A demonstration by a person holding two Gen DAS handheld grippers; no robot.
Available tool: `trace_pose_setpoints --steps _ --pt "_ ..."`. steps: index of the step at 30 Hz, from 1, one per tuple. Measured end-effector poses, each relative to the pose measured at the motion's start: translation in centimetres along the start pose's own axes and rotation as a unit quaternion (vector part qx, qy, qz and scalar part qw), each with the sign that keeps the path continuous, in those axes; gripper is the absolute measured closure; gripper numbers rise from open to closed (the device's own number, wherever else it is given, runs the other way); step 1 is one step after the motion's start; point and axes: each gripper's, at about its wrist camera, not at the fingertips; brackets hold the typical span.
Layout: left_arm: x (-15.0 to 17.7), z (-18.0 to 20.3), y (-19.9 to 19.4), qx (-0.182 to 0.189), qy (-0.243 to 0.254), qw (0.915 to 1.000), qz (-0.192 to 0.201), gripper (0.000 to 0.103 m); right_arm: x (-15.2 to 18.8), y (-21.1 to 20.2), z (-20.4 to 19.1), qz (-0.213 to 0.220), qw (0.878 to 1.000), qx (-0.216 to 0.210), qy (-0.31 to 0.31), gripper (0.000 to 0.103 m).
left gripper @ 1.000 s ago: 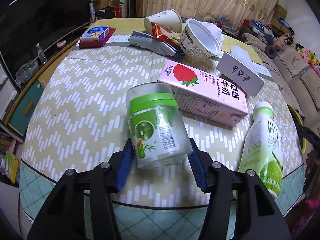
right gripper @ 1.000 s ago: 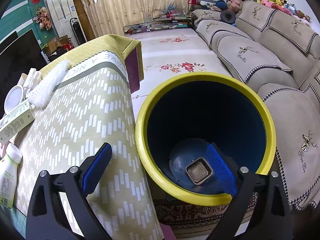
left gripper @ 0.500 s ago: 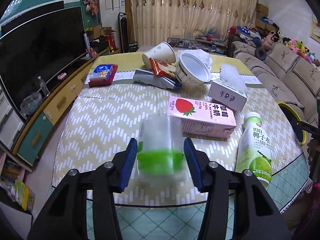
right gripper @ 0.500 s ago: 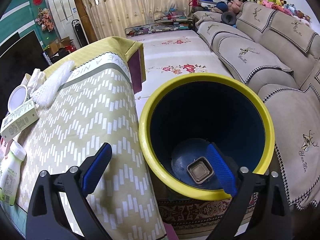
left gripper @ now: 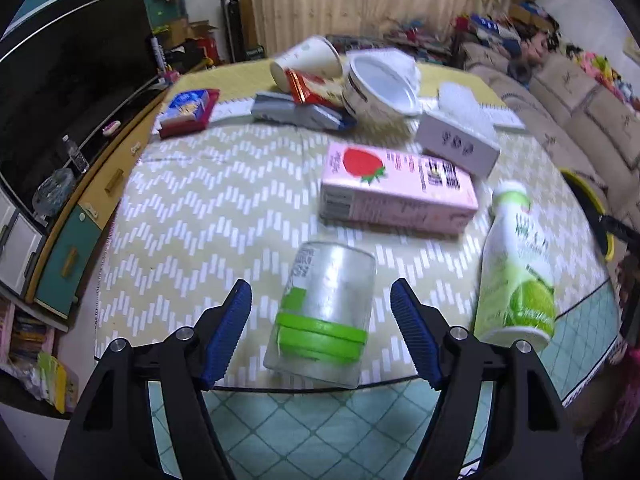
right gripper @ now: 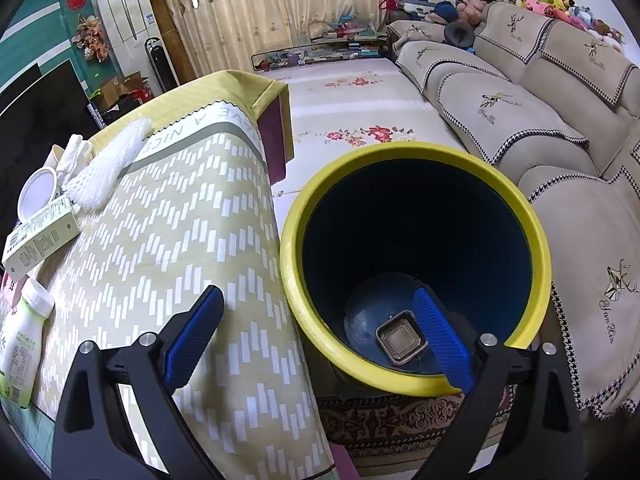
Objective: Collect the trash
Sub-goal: 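Grasp the green-lidded clear jar with the left gripper and lift it, then carry the jar over the bin and open the left gripper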
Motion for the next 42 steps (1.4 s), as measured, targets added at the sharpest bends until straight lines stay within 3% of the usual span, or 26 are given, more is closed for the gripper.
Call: trace_pose_setpoints --steps 2,15,25,30,35,42 --pt "0.1 -0.1 0.8 0.01 -0.001 0.9998 -0.016 0.048 0.0 0.0 0.0 0.0 1.0 -0.002 -0.001 0.012" --pt "-0.5 0.7 2.5 0.002 0.039 0.9984 -0.041 0.053 0.4 -0.2 -0.4 -0.002 1.0 -0.007 -0.01 0.012" --pt "-3.8 3.1 -3.1 0.02 0.066 0.9972 0.03 0.053 0.2 -1.2 0.5 0.014 1.0 -0.022 0.006 0.012" --pt "-6.8 7.2 -4.9 0.061 0.1 0.9912 0.06 0.053 0.5 -3.6 1.6 0.039 0.999 -0.028 0.007 0.012" --pt "-9.6 13.3 -5.2 0.114 0.146 0.9797 0.076 0.053 0.9 -6.5 3.6 0.067 0.998 -0.013 0.01 0.012" --pt "-12.6 24.1 -3.1 0.186 0.218 0.9566 0.053 0.053 2.1 -9.4 8.1 0.091 0.995 0.018 0.033 0.012"
Point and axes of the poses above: each gripper's, at about its wrist camera, not at the fingertips, and y roughly the way its jaws point, z to its right, x to its underside, and after that the axes turned 2 degrees about y, right-handed
